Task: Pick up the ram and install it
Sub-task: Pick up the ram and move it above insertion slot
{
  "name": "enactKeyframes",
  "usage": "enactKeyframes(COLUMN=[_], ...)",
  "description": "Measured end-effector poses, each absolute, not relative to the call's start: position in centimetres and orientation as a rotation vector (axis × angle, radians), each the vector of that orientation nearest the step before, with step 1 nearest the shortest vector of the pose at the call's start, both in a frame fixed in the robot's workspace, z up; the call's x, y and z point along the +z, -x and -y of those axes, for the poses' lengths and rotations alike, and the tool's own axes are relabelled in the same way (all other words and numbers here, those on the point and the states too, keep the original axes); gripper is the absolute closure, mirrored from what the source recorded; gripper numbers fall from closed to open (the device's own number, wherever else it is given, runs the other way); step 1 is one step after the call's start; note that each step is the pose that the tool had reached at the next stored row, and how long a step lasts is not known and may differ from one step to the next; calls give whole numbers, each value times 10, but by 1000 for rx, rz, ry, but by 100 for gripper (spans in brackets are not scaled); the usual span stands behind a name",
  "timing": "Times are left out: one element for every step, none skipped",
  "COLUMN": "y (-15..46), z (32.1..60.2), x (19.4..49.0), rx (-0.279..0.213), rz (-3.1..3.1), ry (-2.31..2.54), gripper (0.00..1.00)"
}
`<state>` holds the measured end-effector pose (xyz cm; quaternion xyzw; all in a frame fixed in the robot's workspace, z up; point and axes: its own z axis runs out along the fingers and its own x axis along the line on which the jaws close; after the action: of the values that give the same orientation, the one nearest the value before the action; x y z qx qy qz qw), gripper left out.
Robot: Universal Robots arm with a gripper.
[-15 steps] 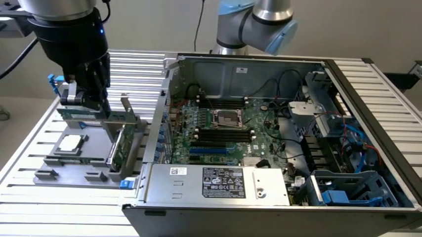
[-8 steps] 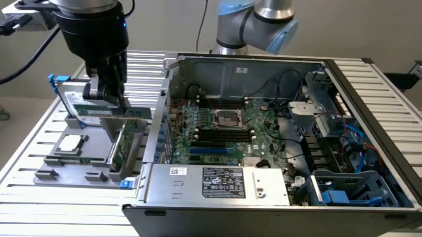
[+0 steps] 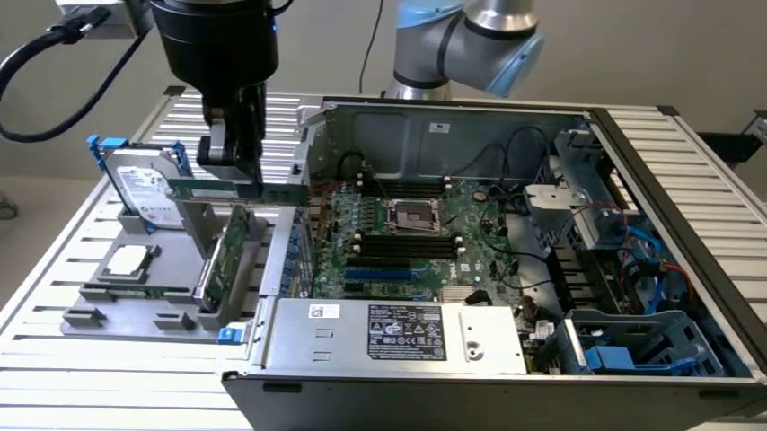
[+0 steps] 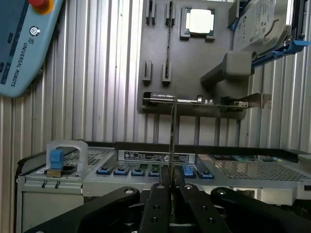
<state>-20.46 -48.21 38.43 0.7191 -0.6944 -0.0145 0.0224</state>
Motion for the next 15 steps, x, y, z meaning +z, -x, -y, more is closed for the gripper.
enactKeyframes(y=[200,195,191,186,182,178,174,170,166,162,158,154,150,146,142], z=[482,481,480,480,479,478,477,476,475,474,472,471,470,468,467], x=[385,386,387,387,387,387,387,387,387,387,387,387,387,387,387], rx=[-45,-45,-45,-45,-45,-45,-45,-45,-45,-45,-45,-45,-45,-45,-45], rz=[2151,2151,2151,2151,2151,2151,2151,2151,2151,2151,2151,2151,2151,2151,2151], ry=[-2227,-2227,-2227,-2227,-2227,-2227,-2227,-2227,-2227,-2227,-2227,-2227,-2227,-2227,-2227], gripper=[86,86,86,86,86,86,86,86,86,86,86,86,86,86,86])
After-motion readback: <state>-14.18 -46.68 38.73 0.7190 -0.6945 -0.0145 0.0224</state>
